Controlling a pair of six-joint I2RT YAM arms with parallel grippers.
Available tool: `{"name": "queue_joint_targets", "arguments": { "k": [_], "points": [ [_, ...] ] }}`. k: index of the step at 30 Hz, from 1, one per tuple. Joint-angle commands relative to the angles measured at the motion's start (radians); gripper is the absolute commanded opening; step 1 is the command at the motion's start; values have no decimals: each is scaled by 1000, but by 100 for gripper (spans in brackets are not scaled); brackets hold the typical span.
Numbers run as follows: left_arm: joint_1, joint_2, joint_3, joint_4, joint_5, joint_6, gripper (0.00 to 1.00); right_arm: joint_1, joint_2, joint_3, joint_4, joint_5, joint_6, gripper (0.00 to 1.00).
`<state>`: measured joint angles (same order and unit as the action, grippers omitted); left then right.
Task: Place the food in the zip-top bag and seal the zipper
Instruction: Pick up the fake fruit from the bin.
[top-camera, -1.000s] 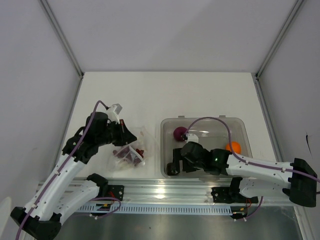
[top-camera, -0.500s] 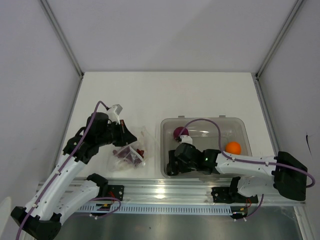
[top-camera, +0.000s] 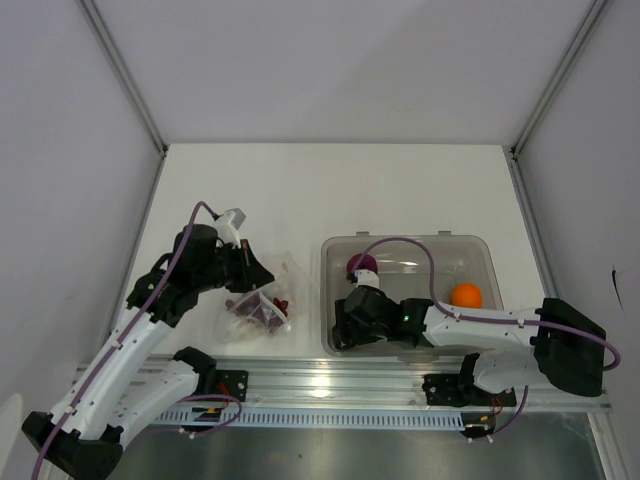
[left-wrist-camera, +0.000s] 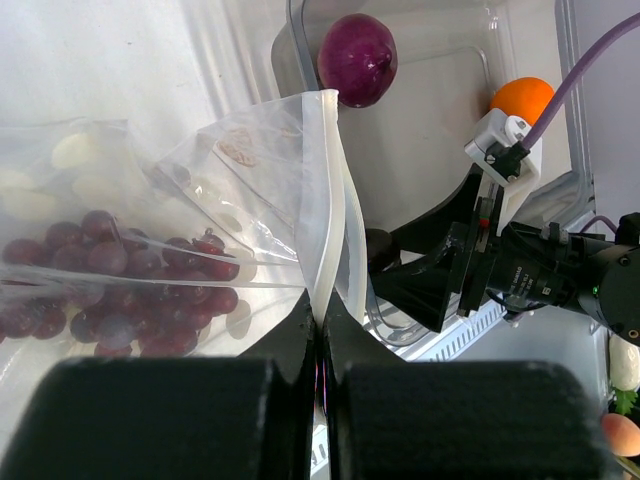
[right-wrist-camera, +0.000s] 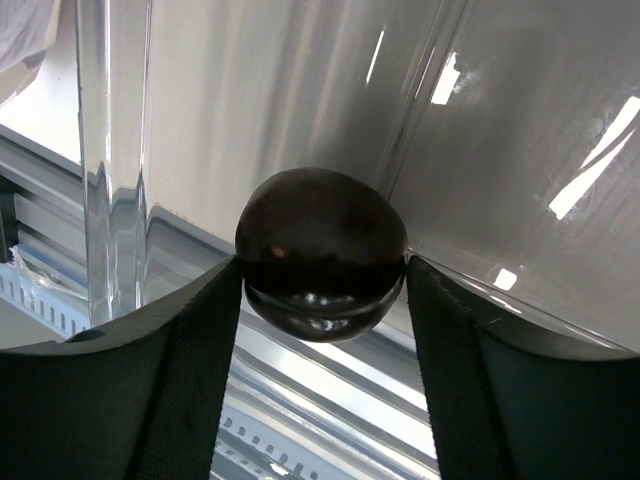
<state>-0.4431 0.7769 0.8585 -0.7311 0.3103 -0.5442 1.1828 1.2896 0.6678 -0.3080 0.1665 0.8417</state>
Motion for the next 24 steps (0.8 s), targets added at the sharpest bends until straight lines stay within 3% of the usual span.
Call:
{"name": "queue_joint_targets", "arguments": {
  "k": [1,11,17,24],
  "points": [
    [-6,-2,2,22,3,18,0,6,8,-14,52,13,-7,66],
    [-6,-5,-12,25,4,16,1,5,-39,-30,27,39,-1,44],
    [-6,-8,-16,27,6,13,0,-8,-156,-19,-57,91,-9,29],
    [-6,-1,-13,32,6,12,1,-67,-269,29,-144,97,-70,27]
  ]
}}
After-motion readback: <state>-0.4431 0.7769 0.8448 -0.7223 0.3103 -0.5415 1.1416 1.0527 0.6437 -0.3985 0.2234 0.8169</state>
